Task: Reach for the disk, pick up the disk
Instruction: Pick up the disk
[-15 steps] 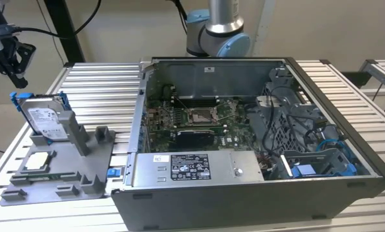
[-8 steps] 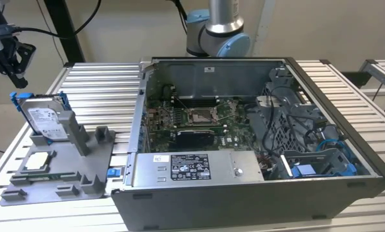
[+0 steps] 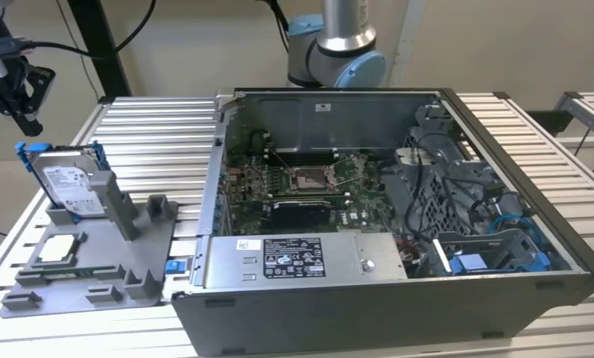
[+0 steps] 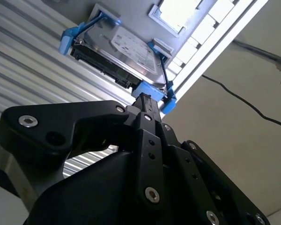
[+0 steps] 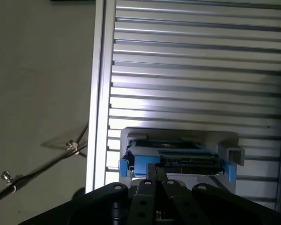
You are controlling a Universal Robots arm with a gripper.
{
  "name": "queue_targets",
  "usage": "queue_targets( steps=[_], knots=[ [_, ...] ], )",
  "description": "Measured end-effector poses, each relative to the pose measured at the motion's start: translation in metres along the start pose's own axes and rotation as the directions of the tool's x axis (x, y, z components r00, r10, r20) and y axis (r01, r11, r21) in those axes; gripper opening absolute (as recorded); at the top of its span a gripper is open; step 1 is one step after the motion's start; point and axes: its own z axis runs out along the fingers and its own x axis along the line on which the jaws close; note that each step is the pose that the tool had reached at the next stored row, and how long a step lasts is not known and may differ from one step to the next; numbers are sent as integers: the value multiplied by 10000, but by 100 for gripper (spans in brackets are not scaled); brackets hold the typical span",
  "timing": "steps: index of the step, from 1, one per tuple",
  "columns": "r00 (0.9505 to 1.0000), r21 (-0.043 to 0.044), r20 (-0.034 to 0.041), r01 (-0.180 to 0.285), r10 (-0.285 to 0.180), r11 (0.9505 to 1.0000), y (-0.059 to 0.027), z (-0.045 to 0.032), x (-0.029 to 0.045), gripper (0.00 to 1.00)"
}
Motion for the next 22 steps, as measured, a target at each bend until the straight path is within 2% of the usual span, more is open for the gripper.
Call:
queue_targets(
  steps=[6,13,17,22],
  knots=[
    [9989,-1,-16,459,-459,9989,0,0,0,0],
    [9952,-1,-35,982,-982,9952,0,1,0,0],
    [9917,-3,-47,1283,-1283,9917,-1,0,0,0],
    [9852,-5,-62,1713,-1713,9852,0,1,0,0]
  ],
)
